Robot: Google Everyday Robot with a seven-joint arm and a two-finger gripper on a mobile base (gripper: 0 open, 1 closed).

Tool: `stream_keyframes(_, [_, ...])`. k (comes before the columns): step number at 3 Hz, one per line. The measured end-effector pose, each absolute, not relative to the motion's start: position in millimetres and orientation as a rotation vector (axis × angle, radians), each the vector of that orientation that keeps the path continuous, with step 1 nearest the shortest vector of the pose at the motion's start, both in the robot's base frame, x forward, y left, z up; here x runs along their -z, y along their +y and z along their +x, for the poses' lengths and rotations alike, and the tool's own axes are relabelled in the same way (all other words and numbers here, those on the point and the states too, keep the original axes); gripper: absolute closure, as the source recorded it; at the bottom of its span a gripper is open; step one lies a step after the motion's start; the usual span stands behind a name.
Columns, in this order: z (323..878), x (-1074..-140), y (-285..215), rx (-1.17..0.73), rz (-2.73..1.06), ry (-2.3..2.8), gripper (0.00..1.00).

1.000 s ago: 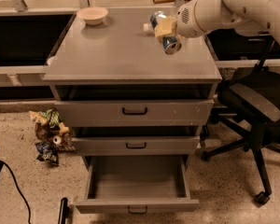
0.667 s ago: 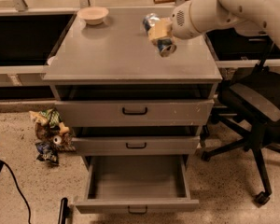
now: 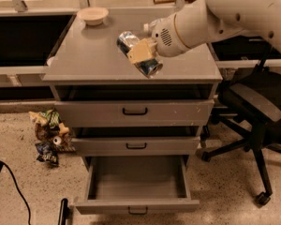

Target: Place redbull can into bottom drawer

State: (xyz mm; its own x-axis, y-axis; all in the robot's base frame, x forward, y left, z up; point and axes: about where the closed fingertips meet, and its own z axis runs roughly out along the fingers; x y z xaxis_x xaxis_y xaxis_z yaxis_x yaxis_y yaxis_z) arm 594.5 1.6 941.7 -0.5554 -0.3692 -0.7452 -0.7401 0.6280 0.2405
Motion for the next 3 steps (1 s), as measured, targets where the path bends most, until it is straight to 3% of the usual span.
stream_keyframes(1, [553.0,-914.0,21.3,-0.750,-0.965,2.224,1.00])
stream_keyframes(3, [548.8,-907.2,25.3,-0.745,-0.984,2.235,1.00])
